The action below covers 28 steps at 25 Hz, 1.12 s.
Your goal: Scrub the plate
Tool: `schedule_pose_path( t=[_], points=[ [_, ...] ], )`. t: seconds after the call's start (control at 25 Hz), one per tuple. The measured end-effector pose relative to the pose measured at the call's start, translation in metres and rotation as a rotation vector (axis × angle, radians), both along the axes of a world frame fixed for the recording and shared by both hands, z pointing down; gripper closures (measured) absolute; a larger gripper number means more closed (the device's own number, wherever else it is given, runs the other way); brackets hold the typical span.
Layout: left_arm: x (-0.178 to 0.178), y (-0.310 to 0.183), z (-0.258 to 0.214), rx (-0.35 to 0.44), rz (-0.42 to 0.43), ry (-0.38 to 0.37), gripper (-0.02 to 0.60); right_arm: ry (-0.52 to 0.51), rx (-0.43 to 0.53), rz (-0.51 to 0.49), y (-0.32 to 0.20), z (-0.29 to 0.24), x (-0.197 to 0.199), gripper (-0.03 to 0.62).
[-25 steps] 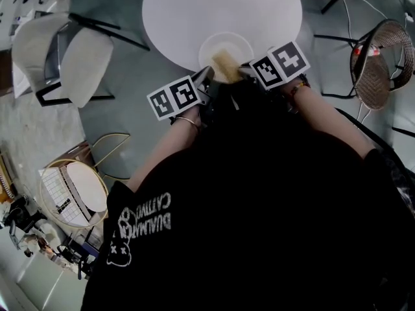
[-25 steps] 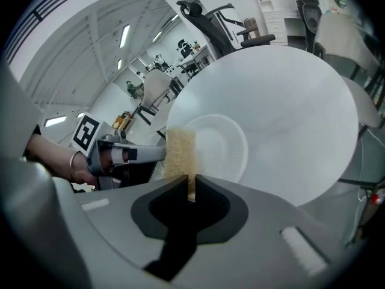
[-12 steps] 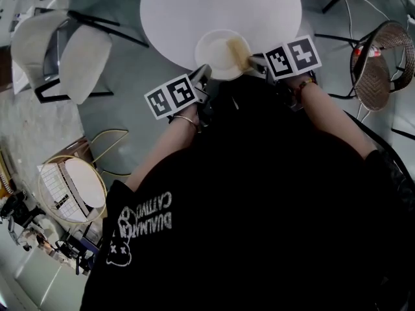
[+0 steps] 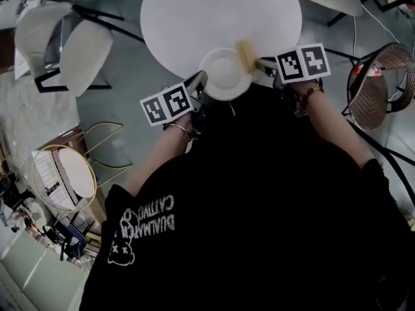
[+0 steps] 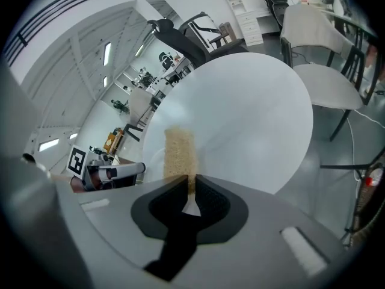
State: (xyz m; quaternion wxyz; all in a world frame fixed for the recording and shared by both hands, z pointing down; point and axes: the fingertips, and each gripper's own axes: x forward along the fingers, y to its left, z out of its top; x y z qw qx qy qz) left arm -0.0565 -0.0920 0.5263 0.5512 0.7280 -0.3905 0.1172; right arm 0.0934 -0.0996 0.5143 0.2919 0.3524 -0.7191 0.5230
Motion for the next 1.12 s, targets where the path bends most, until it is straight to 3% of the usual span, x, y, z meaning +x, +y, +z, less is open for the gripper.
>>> schedule_pose_path(
  t=[0.2, 0.4, 0.52, 0.56, 0.64, 0.68, 0.76, 0.88, 1.0, 1.12],
  points=[
    [-0.007, -0.015, -0.006, 0.038, -0.142, -0.001, 0.581, -0.104, -0.018, -0.055, -0.028, -0.005, 0.002, 0.553],
    [-0.041, -0.014, -0.046, 0.141, -0.496, 0.107, 0.581, -0.208, 0.014, -0.158, -0.041, -0.028, -0.005, 0.553],
    [-0.068, 0.001, -0.073, 0.188, -0.67, 0.168, 0.581, -0.308, 0.031, -0.15, -0.056, -0.045, -0.011, 0.553],
    [-0.08, 0.009, -0.08, 0.188, -0.698, 0.15, 0.581, -0.34, 0.031, -0.151, -0.06, -0.05, -0.017, 0.553],
    [-0.112, 0.032, -0.093, 0.187, -0.721, 0.032, 0.581, -0.365, 0.05, -0.177, -0.066, -0.059, -0.028, 0.553],
    [-0.128, 0.044, -0.101, 0.193, -0.732, -0.027, 0.581, -0.355, 0.074, -0.195, -0.069, -0.064, -0.032, 0.553],
    [-0.146, 0.068, -0.117, 0.218, -0.773, -0.069, 0.581, -0.307, 0.149, -0.23, -0.076, -0.074, -0.035, 0.553],
    [-0.147, 0.101, -0.137, 0.26, -0.813, -0.023, 0.581, -0.241, 0.277, -0.251, -0.081, -0.096, -0.034, 0.553],
    [-0.133, 0.129, -0.155, 0.336, -0.819, 0.078, 0.581, -0.232, 0.355, -0.241, -0.066, -0.121, -0.033, 0.553],
    [-0.12, 0.17, -0.178, 0.415, -0.809, 0.084, 0.581, -0.262, 0.412, -0.24, -0.03, -0.149, -0.034, 0.553]
  ],
)
